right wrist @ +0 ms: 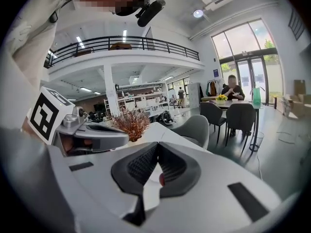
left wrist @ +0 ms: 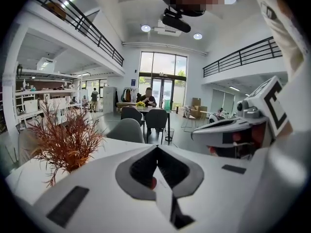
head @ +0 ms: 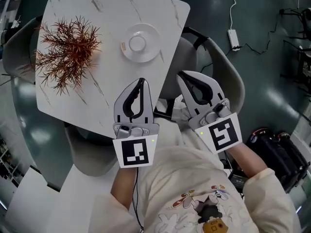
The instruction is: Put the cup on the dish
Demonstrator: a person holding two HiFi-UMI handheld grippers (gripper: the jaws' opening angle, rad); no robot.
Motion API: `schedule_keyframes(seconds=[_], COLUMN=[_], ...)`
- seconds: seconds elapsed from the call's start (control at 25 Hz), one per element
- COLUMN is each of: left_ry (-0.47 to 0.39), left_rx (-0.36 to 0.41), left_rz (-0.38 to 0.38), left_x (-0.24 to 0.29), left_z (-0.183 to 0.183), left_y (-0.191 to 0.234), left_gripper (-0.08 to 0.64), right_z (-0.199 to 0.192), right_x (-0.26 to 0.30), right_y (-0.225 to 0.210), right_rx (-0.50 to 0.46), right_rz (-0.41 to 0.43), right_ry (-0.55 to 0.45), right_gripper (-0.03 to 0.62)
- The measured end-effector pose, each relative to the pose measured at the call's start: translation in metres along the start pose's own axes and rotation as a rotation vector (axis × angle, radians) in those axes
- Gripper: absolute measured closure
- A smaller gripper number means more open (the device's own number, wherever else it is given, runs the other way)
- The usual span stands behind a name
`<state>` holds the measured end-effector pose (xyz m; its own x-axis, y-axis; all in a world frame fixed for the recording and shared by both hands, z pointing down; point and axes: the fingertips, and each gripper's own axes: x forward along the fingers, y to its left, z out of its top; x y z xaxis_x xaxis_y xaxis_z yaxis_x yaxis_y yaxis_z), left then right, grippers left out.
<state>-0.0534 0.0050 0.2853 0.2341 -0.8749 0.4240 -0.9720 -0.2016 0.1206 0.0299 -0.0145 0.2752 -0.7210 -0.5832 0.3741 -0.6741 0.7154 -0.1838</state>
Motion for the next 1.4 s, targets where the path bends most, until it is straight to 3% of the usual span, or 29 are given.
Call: schedule_keyframes(seconds=[0.48, 0.68, 1.0, 1.4], left_ry=[-0.023, 0.043, -0.004, 0.019], left_rx=[0.044, 0.077, 0.155, 0.125], left_rz=[-0.016, -0.048, -0.107, -0.164], left_x=[-0.055, -0.067, -0.084, -0.107], left_z=[0.031, 0.031, 0.069, 0.06], left_y=[-0.034, -0.056, -0.094, -0.123], left_gripper=[0.552, 0.552, 0.552, 0.552], right_z=[0.025, 0.033, 0.042, 0.046], right_x=[-0.051, -0.075, -0.101, -0.124], right_y=[0.006, 0.007, 0.007, 0.027], right_rx=[-0.056, -0.093, 0.012, 0.06], right_rz=[-0.013, -0.015, -0.003, 0.0], right_ry=[-0.059, -0.073, -0.076, -0.065], right_gripper=[0.588, 0.588, 0.588, 0.586])
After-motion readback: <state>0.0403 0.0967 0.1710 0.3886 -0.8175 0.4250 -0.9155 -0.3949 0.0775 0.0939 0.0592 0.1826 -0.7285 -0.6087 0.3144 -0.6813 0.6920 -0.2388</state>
